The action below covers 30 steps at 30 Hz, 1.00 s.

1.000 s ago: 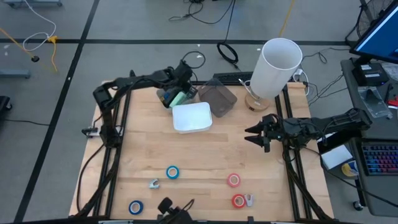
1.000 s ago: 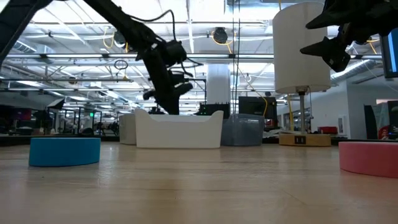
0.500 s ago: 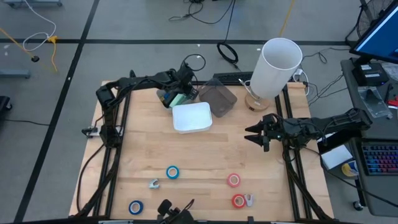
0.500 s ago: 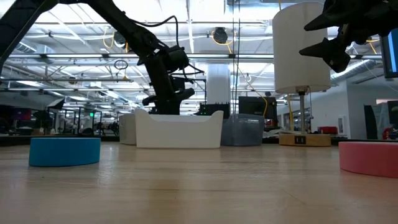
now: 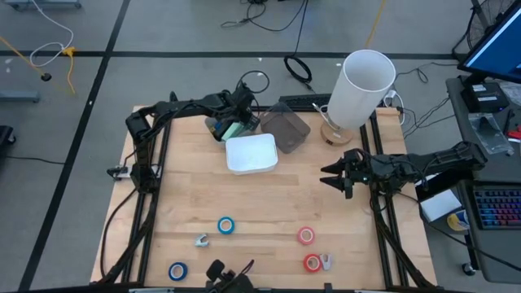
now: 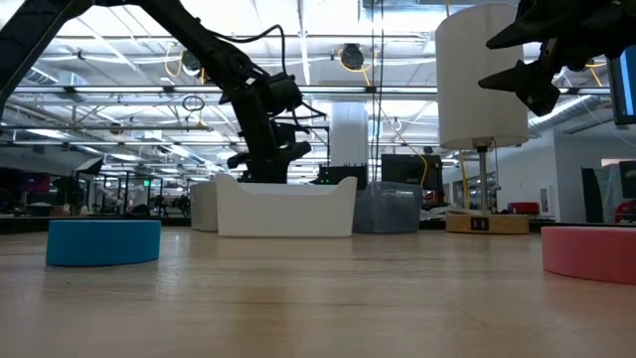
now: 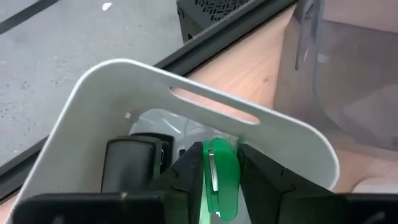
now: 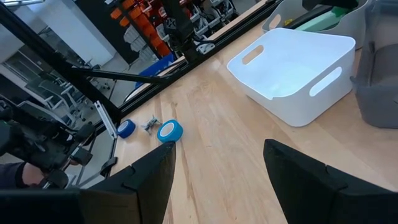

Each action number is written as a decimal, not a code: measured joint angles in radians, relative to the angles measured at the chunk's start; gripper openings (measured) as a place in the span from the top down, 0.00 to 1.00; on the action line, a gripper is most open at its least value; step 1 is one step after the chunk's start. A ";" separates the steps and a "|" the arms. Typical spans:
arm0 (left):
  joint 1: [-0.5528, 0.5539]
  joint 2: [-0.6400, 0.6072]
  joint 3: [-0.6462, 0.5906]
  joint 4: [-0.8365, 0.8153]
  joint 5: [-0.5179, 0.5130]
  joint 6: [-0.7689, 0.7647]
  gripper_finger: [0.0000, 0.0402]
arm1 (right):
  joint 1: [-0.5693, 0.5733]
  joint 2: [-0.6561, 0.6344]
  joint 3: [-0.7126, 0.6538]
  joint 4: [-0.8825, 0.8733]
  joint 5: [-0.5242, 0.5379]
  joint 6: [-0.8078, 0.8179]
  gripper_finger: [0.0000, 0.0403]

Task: Pick and place Stapler, Stapler remover, tape
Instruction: Put the small green stapler into the gray bin, then put the dark blue tape into the black bin

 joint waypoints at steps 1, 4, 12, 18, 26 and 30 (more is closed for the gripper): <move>0.000 0.000 0.000 0.005 -0.006 0.000 0.75 | 0.000 0.000 0.000 0.000 0.000 0.000 0.41; 0.000 0.000 0.000 0.012 -0.040 -0.013 0.67 | 0.000 0.000 0.000 0.000 -0.001 0.000 0.41; 0.000 -0.018 0.000 0.016 -0.039 -0.007 0.50 | 0.000 0.000 0.000 0.000 -0.001 0.000 0.41; -0.007 -0.123 0.000 -0.018 0.039 -0.007 0.48 | 0.000 0.000 0.000 0.000 -0.003 0.000 0.41; -0.171 -0.370 0.001 -0.308 0.277 0.034 0.48 | 0.000 0.000 0.000 -0.001 -0.004 -0.009 0.41; -0.344 -0.467 0.001 -0.498 0.284 0.023 0.48 | 0.000 0.000 0.000 -0.005 -0.005 -0.025 0.41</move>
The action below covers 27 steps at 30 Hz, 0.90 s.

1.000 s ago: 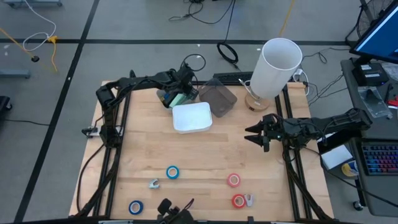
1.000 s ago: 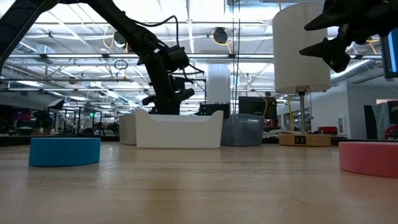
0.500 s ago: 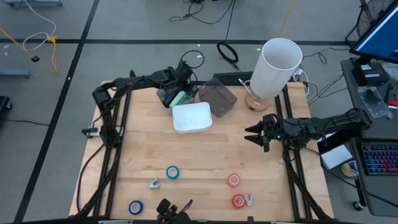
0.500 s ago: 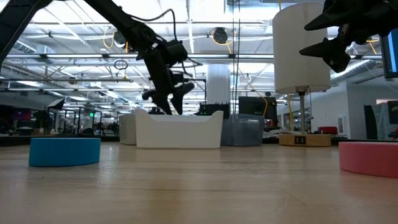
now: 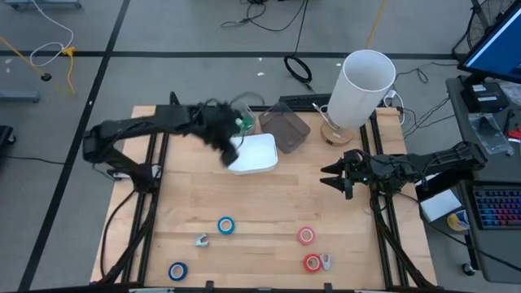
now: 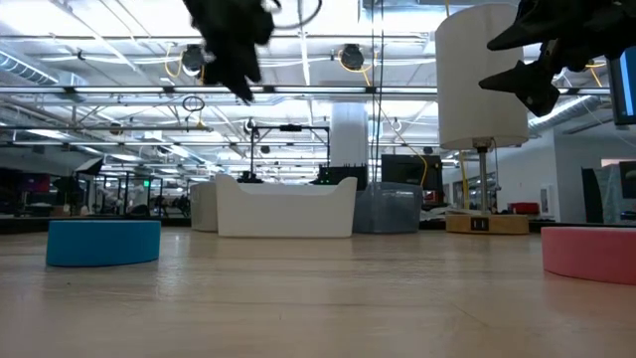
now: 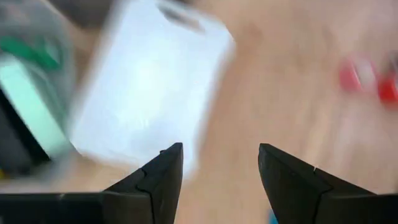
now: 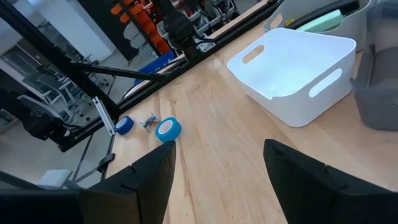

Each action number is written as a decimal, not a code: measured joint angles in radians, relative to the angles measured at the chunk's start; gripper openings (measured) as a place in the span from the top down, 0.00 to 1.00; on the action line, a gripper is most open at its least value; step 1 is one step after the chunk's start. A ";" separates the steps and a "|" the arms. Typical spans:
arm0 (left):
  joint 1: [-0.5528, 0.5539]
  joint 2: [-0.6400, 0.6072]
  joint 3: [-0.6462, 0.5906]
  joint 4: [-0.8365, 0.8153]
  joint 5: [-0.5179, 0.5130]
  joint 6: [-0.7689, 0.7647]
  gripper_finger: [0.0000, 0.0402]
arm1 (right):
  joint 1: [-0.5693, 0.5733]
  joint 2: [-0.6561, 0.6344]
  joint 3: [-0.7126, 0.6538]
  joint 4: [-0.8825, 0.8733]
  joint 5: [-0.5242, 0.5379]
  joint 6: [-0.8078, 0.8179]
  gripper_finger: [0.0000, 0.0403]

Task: Pick and place Stapler, Stapler remover, tape
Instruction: Put the dark blue tape into the black bin

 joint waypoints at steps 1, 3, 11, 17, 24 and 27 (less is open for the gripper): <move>-0.049 -0.017 0.000 -0.040 -0.010 -0.026 0.48 | 0.000 0.000 0.000 0.000 0.000 -0.002 0.41; -0.148 -0.042 0.000 -0.107 -0.033 -0.107 0.48 | 0.000 0.000 0.000 0.000 0.000 -0.002 0.41; -0.542 -0.037 0.000 -0.295 -0.095 -0.639 0.48 | 0.000 0.000 0.000 -0.007 0.000 -0.014 0.41; -0.812 0.028 -0.002 -0.430 -0.096 -1.003 0.48 | 0.000 0.000 0.000 -0.007 0.000 -0.037 0.41; -1.090 0.097 -0.091 -0.309 -0.016 -1.315 0.48 | 0.000 0.000 0.000 -0.007 0.000 -0.039 0.41; -1.166 0.111 -0.143 -0.163 0.026 -1.459 0.48 | 0.000 0.000 0.000 -0.007 0.000 -0.039 0.41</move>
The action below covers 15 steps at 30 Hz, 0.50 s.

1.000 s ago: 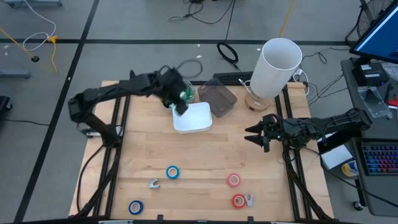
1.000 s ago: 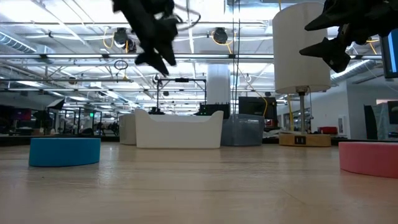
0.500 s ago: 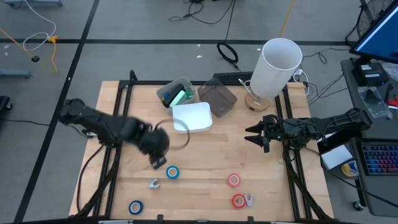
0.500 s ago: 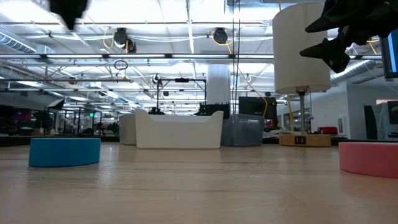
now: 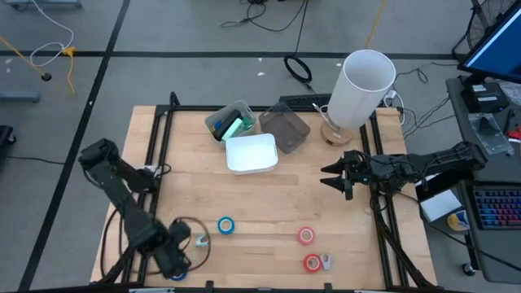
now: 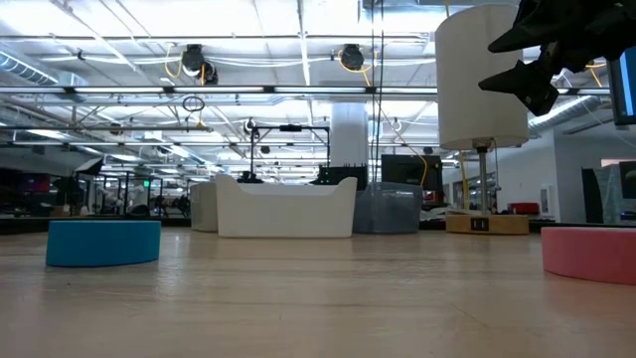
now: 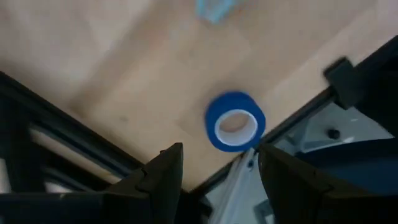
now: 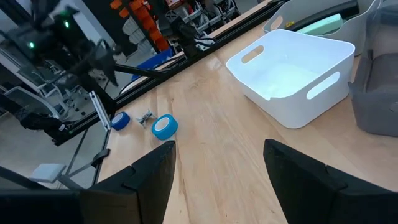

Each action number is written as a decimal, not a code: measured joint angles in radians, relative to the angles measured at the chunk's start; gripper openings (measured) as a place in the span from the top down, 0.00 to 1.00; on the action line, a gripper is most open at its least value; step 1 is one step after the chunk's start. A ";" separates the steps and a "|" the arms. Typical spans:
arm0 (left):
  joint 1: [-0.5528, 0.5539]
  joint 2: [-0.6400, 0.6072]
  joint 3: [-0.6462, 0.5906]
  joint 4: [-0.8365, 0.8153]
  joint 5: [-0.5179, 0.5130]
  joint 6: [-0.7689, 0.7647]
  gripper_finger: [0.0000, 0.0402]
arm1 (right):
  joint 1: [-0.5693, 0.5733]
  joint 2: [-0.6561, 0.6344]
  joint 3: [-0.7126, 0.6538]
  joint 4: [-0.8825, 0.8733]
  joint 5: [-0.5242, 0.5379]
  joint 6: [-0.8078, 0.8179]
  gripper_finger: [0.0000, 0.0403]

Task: Pick and place Stapler, Stapler remover, tape
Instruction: Put the dark blue tape into the black bin

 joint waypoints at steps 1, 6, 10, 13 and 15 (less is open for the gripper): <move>-0.026 0.006 -0.019 0.042 0.000 -0.040 0.48 | 0.000 0.000 0.000 0.000 0.000 0.000 0.41; -0.114 0.054 -0.076 0.181 0.000 -0.169 0.48 | 0.000 0.000 0.000 0.000 0.001 0.000 0.41; -0.140 0.106 -0.083 0.176 0.000 -0.222 0.48 | 0.000 0.000 0.000 0.000 0.001 0.000 0.41; -0.149 0.145 -0.083 0.189 -0.001 -0.229 0.48 | 0.000 0.000 0.000 0.000 0.001 0.003 0.41; -0.150 0.170 -0.083 0.201 0.000 -0.228 0.48 | 0.000 0.000 0.000 0.000 0.001 0.003 0.41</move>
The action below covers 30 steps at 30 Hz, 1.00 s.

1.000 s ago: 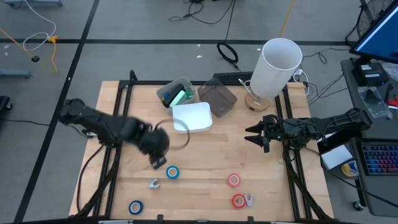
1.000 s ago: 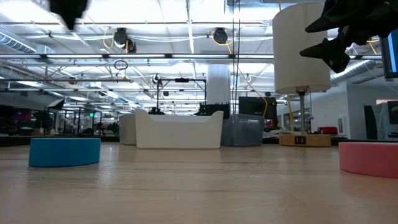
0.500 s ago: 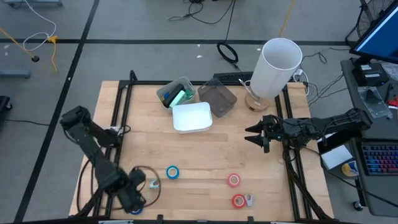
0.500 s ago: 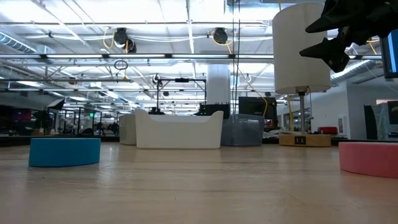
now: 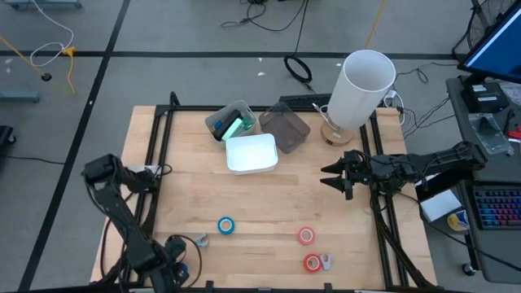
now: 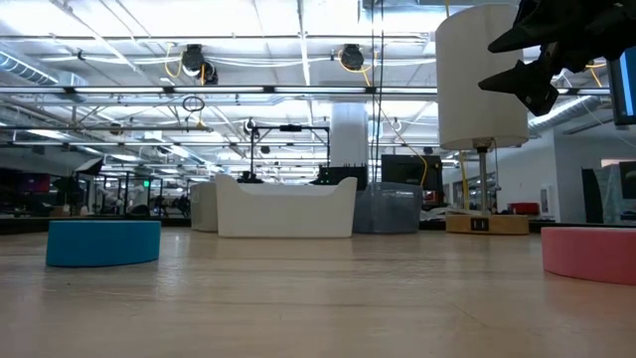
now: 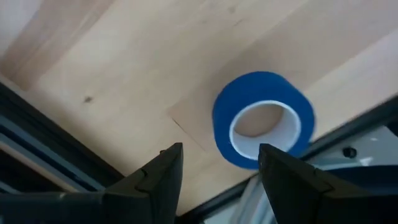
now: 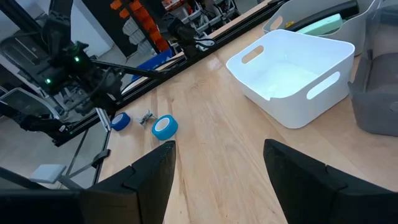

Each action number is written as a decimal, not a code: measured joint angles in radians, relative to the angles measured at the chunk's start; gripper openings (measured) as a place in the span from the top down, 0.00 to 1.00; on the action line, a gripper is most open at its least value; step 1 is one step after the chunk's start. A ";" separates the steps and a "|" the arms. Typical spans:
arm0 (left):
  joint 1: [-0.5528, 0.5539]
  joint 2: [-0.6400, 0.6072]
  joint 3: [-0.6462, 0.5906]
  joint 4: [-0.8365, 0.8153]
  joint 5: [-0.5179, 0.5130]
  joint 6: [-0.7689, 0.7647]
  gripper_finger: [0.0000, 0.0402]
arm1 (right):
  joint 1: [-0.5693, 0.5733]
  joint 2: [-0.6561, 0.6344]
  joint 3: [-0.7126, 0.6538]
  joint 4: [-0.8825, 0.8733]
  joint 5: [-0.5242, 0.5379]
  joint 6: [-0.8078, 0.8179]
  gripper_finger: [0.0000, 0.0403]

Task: Pick and place Stapler, Stapler remover, tape
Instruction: Put the dark blue tape into the black bin

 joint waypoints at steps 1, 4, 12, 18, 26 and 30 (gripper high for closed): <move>0.000 0.011 0.000 0.002 0.001 0.001 0.48 | 0.000 0.000 0.000 0.000 0.000 0.000 0.41; 0.000 0.047 0.000 0.001 0.020 -0.001 0.48 | 0.000 0.000 0.000 0.000 0.000 0.000 0.41; 0.004 0.138 0.001 0.008 0.067 -0.046 0.48 | 0.000 0.000 0.000 0.001 0.002 0.001 0.41; 0.023 0.168 0.003 0.079 0.081 -0.026 0.55 | 0.000 0.000 0.000 0.001 0.002 0.001 0.41; 0.056 0.167 0.004 0.107 0.079 -0.025 0.91 | 0.000 0.000 0.000 0.001 0.002 0.001 0.41; 0.060 0.150 0.001 0.108 0.069 -0.024 0.91 | 0.000 0.000 0.000 0.001 0.002 0.001 0.41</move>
